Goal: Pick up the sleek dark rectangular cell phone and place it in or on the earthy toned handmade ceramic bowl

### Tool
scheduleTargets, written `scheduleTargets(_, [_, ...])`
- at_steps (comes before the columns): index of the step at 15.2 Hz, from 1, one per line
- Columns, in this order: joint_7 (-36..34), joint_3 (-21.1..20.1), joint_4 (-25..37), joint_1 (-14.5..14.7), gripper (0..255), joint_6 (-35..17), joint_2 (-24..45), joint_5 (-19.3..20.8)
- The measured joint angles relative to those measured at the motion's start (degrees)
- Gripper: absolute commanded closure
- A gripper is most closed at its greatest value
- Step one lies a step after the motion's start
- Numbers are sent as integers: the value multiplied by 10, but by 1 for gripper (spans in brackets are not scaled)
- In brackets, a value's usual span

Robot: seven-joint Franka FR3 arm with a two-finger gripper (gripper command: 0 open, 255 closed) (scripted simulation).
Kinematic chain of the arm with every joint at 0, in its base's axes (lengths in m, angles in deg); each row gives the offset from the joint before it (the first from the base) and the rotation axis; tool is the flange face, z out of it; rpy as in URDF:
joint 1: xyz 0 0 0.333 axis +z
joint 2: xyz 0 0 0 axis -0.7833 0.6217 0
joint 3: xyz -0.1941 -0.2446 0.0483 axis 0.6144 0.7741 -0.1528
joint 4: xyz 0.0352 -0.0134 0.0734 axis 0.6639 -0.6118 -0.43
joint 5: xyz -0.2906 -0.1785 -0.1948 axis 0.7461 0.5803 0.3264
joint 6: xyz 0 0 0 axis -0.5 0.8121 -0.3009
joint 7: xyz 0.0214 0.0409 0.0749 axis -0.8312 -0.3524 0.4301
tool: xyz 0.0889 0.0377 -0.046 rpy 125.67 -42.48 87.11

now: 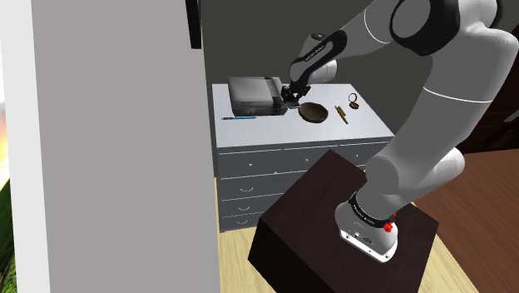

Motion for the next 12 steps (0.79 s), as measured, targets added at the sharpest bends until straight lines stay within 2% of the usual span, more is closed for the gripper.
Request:
scheduleTargets(7, [128,2,6,-86,255,2,4,-46])
scheduleTargets(12, [218,4,38,-148,255,18,23,-76])
